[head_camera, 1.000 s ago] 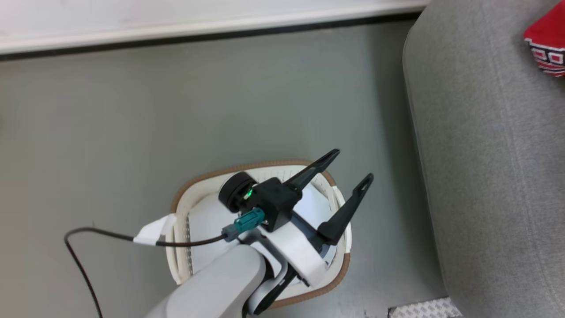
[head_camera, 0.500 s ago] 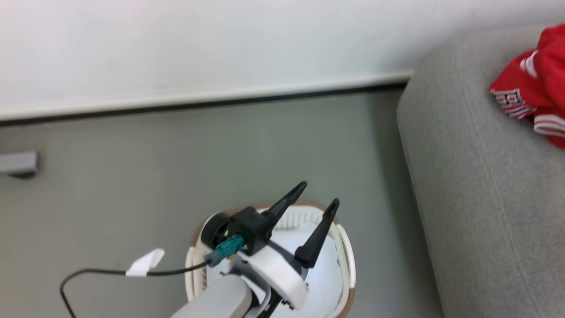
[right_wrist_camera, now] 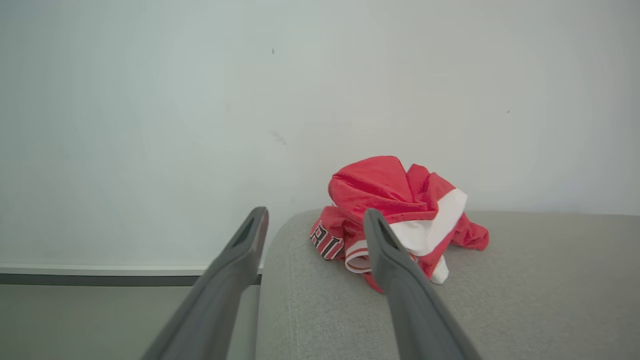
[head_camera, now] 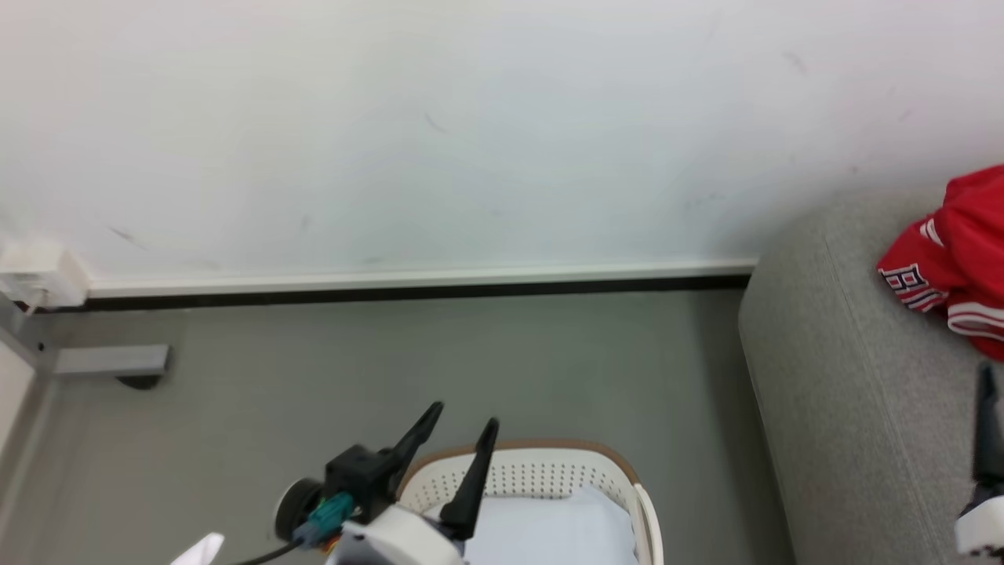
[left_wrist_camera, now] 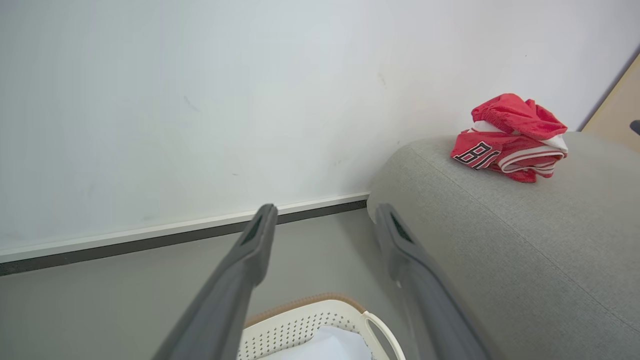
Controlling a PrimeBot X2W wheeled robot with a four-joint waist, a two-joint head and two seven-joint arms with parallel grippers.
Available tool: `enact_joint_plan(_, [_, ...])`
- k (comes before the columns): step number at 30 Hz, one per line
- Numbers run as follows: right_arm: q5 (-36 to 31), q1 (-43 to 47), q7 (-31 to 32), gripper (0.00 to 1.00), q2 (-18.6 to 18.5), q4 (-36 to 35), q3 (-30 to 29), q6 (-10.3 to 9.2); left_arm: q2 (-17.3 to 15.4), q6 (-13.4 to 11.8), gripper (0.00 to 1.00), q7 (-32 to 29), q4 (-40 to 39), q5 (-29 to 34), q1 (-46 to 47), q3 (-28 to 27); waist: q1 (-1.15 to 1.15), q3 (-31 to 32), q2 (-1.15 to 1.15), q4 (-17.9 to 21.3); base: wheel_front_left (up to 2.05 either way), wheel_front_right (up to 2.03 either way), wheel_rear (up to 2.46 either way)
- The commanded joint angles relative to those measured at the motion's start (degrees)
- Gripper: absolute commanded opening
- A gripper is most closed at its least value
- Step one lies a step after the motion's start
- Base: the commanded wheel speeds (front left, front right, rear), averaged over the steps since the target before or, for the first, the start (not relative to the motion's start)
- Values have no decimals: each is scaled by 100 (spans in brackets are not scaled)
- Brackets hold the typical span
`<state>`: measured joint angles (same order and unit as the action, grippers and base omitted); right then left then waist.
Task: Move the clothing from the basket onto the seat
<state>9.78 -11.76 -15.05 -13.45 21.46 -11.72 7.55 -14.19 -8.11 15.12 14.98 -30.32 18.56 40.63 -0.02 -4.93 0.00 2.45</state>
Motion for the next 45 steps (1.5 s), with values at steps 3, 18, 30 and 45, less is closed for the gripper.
enact_joint_plan(3, [47, 439, -18, 100, 194, -315, 179, -13, -127, 31, 100, 2, -67, 165, -419, -288, 2, 366, 0, -228, 0, 0, 0])
enact_joint_plan(18, [-37, 1486, -10, 100, 954, -824, 622, -13, 8, 222, 100, 3, -388, 1153, -1660, -1868, 2, 719, 0, -231, 0, 0, 0])
enact_joint_plan(30, [-27, 1871, -11, 100, 1048, -612, 850, -13, 554, 811, 100, 4, -382, 1817, -2299, -2909, 2, 927, 0, -327, 0, 0, 0])
enact_joint_plan(45, [28, 1933, -11, 100, 1051, -550, 1011, -13, 953, 1304, 100, 4, -228, 2280, -2350, -3412, 2, 923, 0, -321, 0, 0, 0])
